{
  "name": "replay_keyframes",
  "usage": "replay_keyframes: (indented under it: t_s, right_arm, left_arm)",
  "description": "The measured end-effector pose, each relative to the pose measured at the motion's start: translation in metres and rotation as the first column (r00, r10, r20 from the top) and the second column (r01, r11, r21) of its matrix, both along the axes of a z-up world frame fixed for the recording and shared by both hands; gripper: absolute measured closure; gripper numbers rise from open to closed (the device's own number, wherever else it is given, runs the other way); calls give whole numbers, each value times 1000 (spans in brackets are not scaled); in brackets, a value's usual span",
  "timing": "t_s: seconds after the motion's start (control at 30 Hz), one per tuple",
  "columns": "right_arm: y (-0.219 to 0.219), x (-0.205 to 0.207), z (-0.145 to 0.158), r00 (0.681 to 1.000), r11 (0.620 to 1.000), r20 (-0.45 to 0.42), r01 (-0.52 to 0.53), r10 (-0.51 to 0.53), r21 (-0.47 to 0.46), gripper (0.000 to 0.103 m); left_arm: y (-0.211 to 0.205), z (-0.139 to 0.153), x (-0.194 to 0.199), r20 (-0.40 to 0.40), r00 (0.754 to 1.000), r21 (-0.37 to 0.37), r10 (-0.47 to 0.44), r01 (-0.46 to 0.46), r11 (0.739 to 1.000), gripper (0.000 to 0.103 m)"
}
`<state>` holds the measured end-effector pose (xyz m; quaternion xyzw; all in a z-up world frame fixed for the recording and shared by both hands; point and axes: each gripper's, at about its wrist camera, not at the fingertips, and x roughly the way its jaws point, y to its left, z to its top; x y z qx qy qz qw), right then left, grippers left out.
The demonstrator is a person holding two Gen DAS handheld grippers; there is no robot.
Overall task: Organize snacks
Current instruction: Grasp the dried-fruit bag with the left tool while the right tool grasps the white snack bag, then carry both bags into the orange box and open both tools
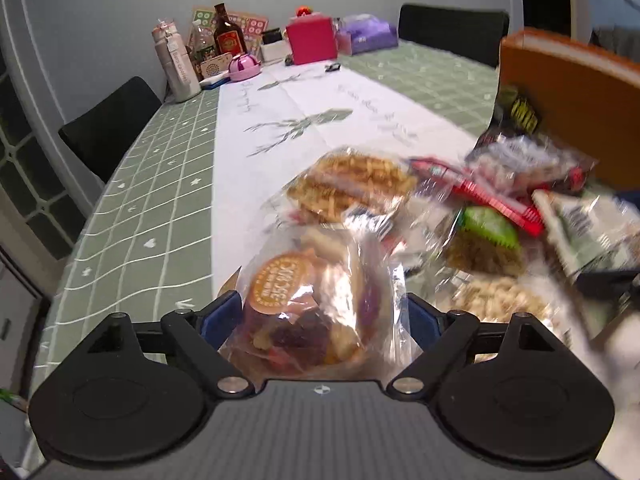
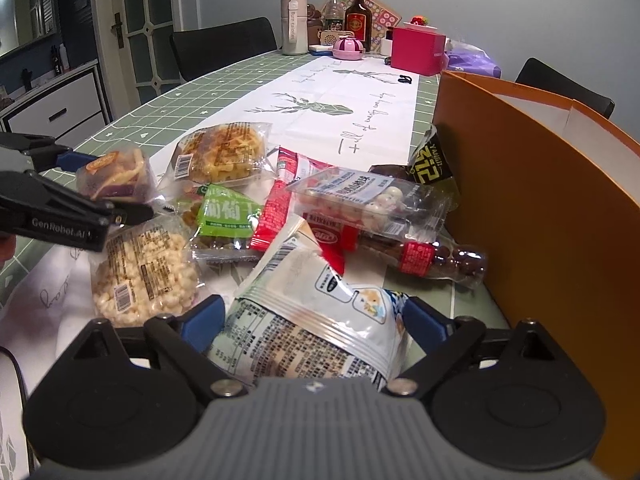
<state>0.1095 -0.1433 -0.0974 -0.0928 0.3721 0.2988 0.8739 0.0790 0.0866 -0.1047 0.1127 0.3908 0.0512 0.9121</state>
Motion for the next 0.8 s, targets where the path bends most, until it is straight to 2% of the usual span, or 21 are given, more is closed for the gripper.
replay_keyframes:
  t_s: [0.07, 0.2, 0.33, 0.57, 0.7, 0.8]
  right_arm:
    - [-2, -1, 0, 1000, 1000, -3, 5, -5, 2, 14]
    - [-3, -1, 1, 1000, 1000, -10, 17, -16, 8, 19]
    - [-6, -1, 4, 999, 999, -22, 28, -28, 21, 23]
    - [-6, -7, 11, 1000, 1000, -4, 11, -11, 20, 35]
    - [-7, -9, 16, 1000, 1000, -10, 1, -1, 23, 38]
    - [-8, -10, 22, 1000, 1000, -22, -5, 5, 26, 39]
  left_arm:
    - [-6, -3, -3, 9, 1000, 47, -14, 14, 999, 12]
    - [-5, 4, -6, 14, 1000, -4, 4, -4, 1000, 19]
    - [-9, 12, -11, 28, 999, -13, 26, -26, 1000, 24]
    - [-14, 32, -23, 40, 997, -101, 62, -58, 993, 28]
    - [-14, 46, -31, 51, 995, -178, 85, -75, 981, 30]
    - [-14, 54, -31, 22, 994, -211, 107, -100, 972, 30]
